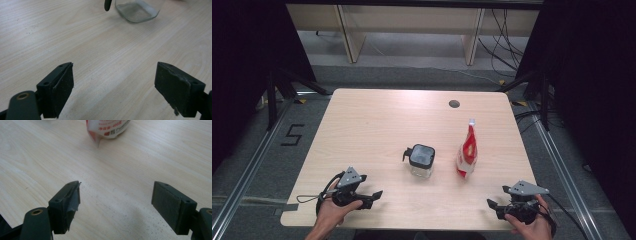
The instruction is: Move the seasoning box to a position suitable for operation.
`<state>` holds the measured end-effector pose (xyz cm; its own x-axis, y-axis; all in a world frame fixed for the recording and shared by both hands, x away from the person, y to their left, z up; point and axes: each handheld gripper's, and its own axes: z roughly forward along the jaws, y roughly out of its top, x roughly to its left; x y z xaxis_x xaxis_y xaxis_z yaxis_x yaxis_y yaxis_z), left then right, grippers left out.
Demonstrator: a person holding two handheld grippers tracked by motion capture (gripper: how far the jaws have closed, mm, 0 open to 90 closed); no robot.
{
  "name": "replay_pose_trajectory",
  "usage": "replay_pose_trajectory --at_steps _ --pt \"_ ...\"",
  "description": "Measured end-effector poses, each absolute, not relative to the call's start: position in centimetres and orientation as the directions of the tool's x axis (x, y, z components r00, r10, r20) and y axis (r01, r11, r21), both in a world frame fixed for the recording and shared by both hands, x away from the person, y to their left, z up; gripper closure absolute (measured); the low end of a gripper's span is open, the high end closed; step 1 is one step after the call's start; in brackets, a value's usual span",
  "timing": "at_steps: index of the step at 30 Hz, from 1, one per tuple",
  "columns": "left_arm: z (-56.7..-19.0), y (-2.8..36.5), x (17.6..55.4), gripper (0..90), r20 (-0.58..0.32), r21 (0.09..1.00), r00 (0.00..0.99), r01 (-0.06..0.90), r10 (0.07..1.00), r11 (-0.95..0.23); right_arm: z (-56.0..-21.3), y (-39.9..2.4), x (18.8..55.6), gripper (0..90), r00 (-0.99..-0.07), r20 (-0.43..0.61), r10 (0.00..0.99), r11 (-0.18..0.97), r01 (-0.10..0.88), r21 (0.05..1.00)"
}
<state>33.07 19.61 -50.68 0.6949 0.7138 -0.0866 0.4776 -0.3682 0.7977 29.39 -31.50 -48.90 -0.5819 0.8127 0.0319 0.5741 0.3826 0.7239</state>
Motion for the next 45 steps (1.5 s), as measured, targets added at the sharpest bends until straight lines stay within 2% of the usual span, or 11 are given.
replay_pose_trajectory --at_steps 4,5,9,10,14,17,18,20,24,26,45 --pt "-50.7 19.4 33.1 15.2 -0.102 0.811 0.679 0.48 0.727 -0.335 -48.9 -31.4 29.5 23.9 -0.609 0.036 0.792 0.402 0.566 0.72" --pt "-50.7 19.4 33.2 15.4 -0.1 0.81 0.679 0.48 0.727 -0.337 -48.9 -31.4 29.4 23.9 -0.591 0.008 0.807 0.399 0.555 0.73" --pt "-50.7 19.5 33.5 16.3 -0.087 0.807 0.684 0.475 0.725 -0.351 -48.8 -31.3 29.3 23.4 -0.594 0.035 0.804 0.385 0.564 0.731" --pt "-50.6 19.5 33.5 16.3 -0.081 0.8 0.683 0.48 0.726 -0.361 -48.7 -31.1 29.0 23.4 -0.564 0.052 0.824 0.357 0.589 0.725" --pt "-50.7 19.3 33.8 16.3 -0.086 0.805 0.683 0.477 0.725 -0.354 -48.7 -31.3 29.2 22.8 -0.589 0.014 0.808 0.384 0.545 0.745" --pt "-50.6 19.3 34.1 16.3 -0.077 0.807 0.68 0.472 0.729 -0.355 -48.6 -31.1 28.8 22.8 -0.565 0.05 0.824 0.352 0.579 0.736" --pt "-50.7 19.0 34.1 16.3 -0.119 0.817 0.662 0.489 0.74 -0.307 -48.6 -31.2 29.0 22.6 -0.583 0.04 0.811 0.368 0.562 0.741" --pt "-50.5 19.2 34.3 16.2 -0.082 0.809 0.684 0.47 0.725 -0.352 -48.6 -31.3 29.1 22.6 -0.604 0.043 0.796 0.379 0.552 0.743" --pt "-50.5 18.7 34.5 16.2 -0.102 0.823 0.672 0.471 0.734 -0.317 -48.5 -30.9 28.6 22.6 -0.573 0.07 0.817 0.341 0.577 0.742" --pt "-50.4 18.6 34.8 16.2 -0.081 0.83 0.679 0.451 0.729 -0.328 -48.5 -31.2 28.9 22.6 -0.61 0.032 0.791 0.381 0.533 0.756" --pt "-49.5 16.5 37.3 21.6 -0.067 0.848 0.689 0.42 0.722 -0.323 -48.3 -30.3 27.9 21.5 -0.588 0.047 0.807 0.357 0.551 0.754"
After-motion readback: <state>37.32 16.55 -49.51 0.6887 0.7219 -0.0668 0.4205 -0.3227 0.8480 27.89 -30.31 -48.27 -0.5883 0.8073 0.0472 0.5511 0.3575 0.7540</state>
